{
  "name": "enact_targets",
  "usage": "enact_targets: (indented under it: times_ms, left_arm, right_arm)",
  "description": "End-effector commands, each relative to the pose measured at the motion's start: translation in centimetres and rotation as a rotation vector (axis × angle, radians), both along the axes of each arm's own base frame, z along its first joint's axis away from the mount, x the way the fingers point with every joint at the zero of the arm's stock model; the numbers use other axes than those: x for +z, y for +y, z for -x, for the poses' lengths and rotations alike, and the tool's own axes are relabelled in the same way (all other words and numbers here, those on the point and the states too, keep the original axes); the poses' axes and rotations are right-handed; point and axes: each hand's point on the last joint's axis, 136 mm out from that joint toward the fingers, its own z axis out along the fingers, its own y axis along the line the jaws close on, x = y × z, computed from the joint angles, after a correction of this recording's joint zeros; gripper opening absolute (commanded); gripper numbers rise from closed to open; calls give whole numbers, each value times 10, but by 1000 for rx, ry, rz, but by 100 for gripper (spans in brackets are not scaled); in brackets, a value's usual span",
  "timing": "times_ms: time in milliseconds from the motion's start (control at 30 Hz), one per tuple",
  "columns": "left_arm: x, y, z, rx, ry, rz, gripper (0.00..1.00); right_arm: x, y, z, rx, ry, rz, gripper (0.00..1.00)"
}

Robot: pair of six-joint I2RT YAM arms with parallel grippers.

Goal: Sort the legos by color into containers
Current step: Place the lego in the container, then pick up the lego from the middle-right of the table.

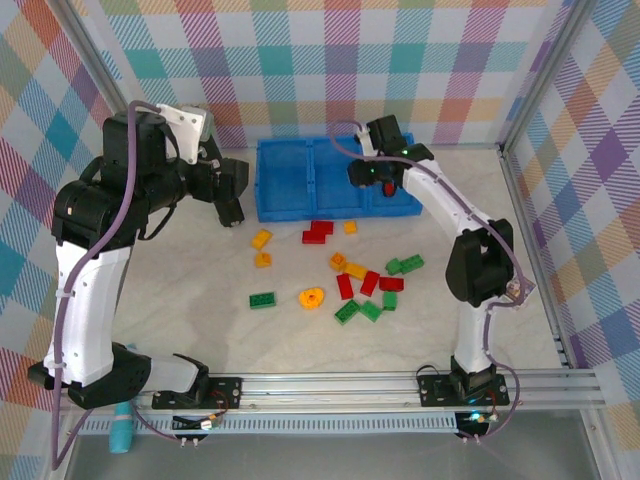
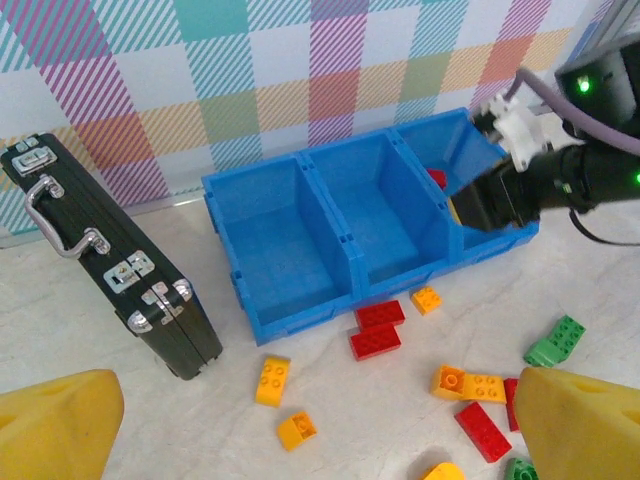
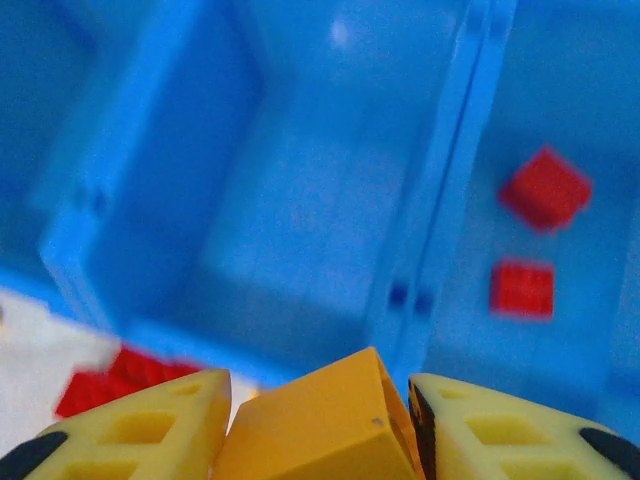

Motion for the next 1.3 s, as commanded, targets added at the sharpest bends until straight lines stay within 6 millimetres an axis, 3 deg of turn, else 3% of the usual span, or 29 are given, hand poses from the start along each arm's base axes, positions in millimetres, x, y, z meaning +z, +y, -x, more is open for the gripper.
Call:
enact_targets:
  times_ms: [0, 167, 300, 467, 600, 733, 933, 1100, 1167, 1267]
  left_arm:
    - [2, 1, 4, -9, -18, -15, 100]
    - [4, 2, 4, -4, -26, -20, 100]
    - [4, 2, 5, -6, -26, -20, 100]
    - [4, 2, 5, -9, -26, -17, 100]
    - [7, 6, 4, 18, -37, -15, 100]
    - [8, 6, 7, 13, -38, -9, 100]
    - [12, 11, 8, 37, -62, -9, 100]
    - [17, 10, 13, 20, -70, 4, 100]
    - [19, 10, 17, 14, -76, 8, 100]
    - [19, 13, 18, 27, -79, 3, 100]
  right_arm:
    - [-24, 24, -35, 31, -74, 22, 32]
    - [-36, 45, -65, 32, -148, 34, 33]
    - [-56, 60, -76, 53, -146, 97, 35]
    - [-81, 74, -78, 68, -109, 146, 44]
    - [-89, 74, -75, 63, -87, 151, 51]
    - [-74, 74, -69, 68, -91, 126, 58]
    - [-21, 72, -50, 72, -113, 63, 72]
    - [27, 56, -18, 82, -127, 55, 71]
    - [42, 39, 1, 70, -132, 72, 70]
    - [49, -18, 37, -120, 55, -29, 71]
